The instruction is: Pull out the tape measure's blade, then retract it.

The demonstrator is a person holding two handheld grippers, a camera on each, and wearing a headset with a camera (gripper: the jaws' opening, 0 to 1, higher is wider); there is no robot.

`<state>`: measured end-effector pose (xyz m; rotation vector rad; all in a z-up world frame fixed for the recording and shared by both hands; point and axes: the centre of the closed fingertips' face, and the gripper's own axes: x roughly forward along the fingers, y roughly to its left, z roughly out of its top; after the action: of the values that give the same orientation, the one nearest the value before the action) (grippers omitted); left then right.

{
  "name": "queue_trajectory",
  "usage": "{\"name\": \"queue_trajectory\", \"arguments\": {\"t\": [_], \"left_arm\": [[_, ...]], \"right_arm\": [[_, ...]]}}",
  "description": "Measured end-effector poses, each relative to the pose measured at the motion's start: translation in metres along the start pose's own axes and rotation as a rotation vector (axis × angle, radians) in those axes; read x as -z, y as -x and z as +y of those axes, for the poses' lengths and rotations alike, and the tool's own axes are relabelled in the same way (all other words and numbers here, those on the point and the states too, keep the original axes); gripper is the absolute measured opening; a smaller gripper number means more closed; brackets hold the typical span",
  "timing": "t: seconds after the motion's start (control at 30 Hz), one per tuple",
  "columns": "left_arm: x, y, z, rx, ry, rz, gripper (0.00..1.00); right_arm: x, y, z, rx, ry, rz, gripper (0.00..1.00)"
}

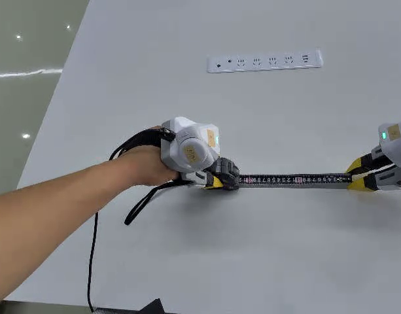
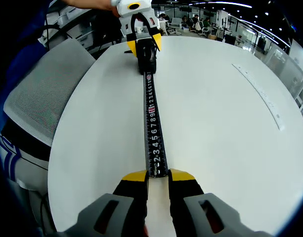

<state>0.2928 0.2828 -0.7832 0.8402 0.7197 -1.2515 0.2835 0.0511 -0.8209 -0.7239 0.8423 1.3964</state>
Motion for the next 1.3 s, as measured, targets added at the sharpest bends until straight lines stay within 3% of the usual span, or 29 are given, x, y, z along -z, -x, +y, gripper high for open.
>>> {"name": "queue_trajectory", "arguments": {"t": [0.43,0.63,0.7,0.9,1.03,1.3], "left_arm": [[0.000,-0.001,0.000,0.000,0.002,-0.001,0.31],[-0.002,-0.002,0.000,-0.005,0.029,0.002,0.33],[-0.007,-0.001,0.002,-0.008,0.077,-0.025,0.33],[-0.010,0.001,0.007,-0.026,0.098,-0.024,0.39],[-0.012,0.005,0.009,-0.047,0.164,-0.041,0.39],[-0.012,0.013,0.004,-0.091,0.277,-0.050,0.46]], "right_arm": [[-0.001,0.000,0.001,0.018,0.044,0.033,0.13],[-0.001,0.001,0.001,0.023,0.053,0.031,0.13],[-0.001,0.001,0.001,0.024,0.054,0.032,0.13],[-0.002,0.000,0.001,0.029,0.049,0.042,0.14],[-0.003,0.000,0.002,0.033,0.034,0.043,0.18],[-0.010,0.001,0.004,0.060,-0.001,0.025,0.24]]}}
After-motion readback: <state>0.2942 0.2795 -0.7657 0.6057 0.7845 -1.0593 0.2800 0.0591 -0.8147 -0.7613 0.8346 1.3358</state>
